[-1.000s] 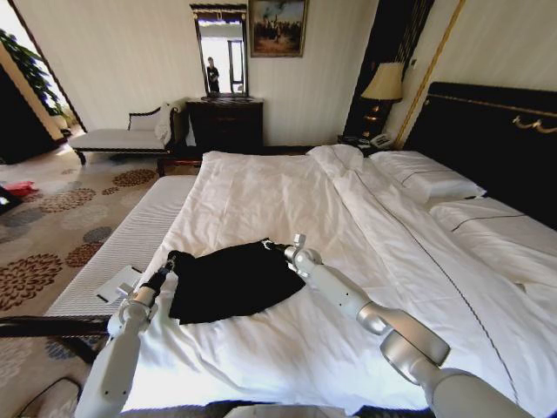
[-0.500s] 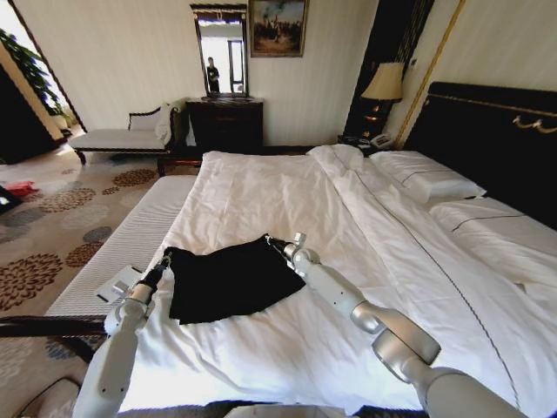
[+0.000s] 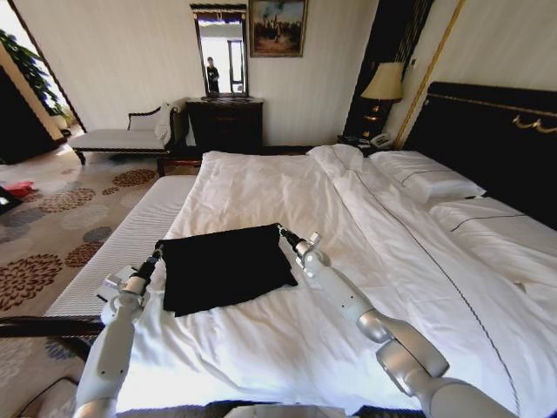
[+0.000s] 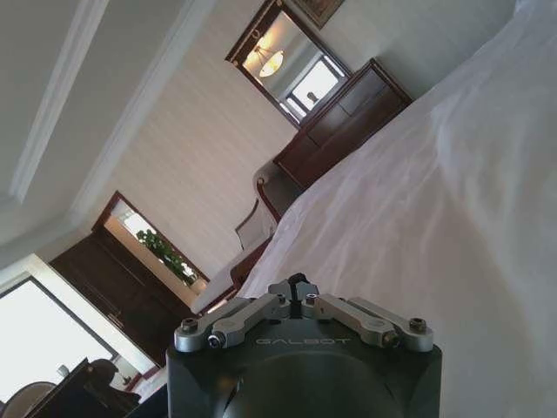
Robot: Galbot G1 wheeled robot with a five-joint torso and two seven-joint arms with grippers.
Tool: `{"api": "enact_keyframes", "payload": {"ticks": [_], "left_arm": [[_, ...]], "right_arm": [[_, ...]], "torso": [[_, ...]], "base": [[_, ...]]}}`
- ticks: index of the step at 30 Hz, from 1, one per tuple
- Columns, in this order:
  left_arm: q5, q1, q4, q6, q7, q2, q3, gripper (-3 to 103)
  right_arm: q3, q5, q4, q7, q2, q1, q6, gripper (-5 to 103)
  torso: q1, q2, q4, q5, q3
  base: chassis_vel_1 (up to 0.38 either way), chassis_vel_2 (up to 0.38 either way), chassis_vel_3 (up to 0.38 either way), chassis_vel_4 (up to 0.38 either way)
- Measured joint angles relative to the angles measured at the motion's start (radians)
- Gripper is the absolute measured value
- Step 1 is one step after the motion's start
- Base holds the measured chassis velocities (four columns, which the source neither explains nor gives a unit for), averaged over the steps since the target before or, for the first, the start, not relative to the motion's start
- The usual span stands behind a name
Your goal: Fold the clothes on the bed.
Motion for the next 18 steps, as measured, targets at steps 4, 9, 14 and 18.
{"api": "enact_keyframes", "payload": {"ticks": [4, 9, 14, 18], "left_arm": [[0.002, 0.053, -0.066, -0.004, 0.009, 0.004, 0.008, 1], [-0.003, 0.139, -0.177, -0.018, 0.025, 0.031, 0.018, 1], [-0.02, 0.224, -0.24, -0.033, 0.049, 0.072, 0.022, 1], [-0.022, 0.277, -0.268, -0.042, 0.057, 0.1, 0.022, 1]], "right_arm": [[-0.013, 0.002, 0.055, 0.004, -0.015, -0.022, 0.017, 1], [-0.057, 0.007, 0.172, 0.02, -0.077, -0.072, 0.028, 1], [-0.071, 0.015, 0.311, 0.051, -0.149, -0.134, 0.042, 1], [-0.069, 0.025, 0.425, 0.087, -0.219, -0.186, 0.046, 1]], "torso": [[0.0, 0.0, 0.0003, -0.0001, 0.0], [0.0, 0.0, 0.0, 0.0001, 0.0], [0.0, 0.0, 0.0, 0.0001, 0.0], [0.0, 0.0, 0.0001, 0.0002, 0.0]], "base": [[0.0, 0.0, 0.0, 0.0], [0.0, 0.0, 0.0, 0.0], [0.0, 0.0, 0.0, 0.0], [0.0, 0.0, 0.0, 0.0]]}}
